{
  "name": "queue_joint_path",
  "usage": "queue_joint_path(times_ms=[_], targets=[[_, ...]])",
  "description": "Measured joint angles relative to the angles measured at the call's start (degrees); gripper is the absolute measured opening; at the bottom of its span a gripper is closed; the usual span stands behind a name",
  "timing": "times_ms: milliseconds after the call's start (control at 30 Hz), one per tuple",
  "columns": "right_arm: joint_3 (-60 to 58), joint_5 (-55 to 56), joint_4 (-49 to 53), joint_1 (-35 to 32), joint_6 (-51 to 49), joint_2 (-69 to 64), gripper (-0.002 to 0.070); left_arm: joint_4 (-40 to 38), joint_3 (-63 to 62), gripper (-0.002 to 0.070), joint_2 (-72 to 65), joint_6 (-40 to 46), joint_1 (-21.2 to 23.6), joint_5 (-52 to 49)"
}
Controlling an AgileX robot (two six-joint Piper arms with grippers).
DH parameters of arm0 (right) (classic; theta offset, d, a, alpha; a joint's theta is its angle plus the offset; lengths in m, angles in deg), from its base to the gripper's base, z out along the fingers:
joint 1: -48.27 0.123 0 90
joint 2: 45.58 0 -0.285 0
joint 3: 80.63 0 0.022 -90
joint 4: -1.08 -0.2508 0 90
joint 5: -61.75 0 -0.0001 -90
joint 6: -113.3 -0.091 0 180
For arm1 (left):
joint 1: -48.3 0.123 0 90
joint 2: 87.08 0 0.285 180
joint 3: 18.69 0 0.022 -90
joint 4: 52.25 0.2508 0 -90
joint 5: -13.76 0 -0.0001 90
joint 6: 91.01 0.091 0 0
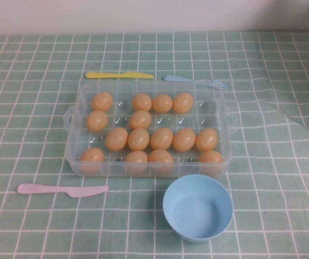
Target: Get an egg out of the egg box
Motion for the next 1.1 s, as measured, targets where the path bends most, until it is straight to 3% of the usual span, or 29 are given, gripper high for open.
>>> queue_joint_path(times_ms=[867,1100], targets=[[0.00,0.00,0.00,0.00,0.00,0.00,-0.0017,-0.14,0.00,-0.0004,0.00,0.00,0.00,0.79],[0.00,0.00,0.00,0.00,0.00,0.00,-0.0017,-6.12,0.00,-0.0005,0.00,-0.15,0.00,2.79]])
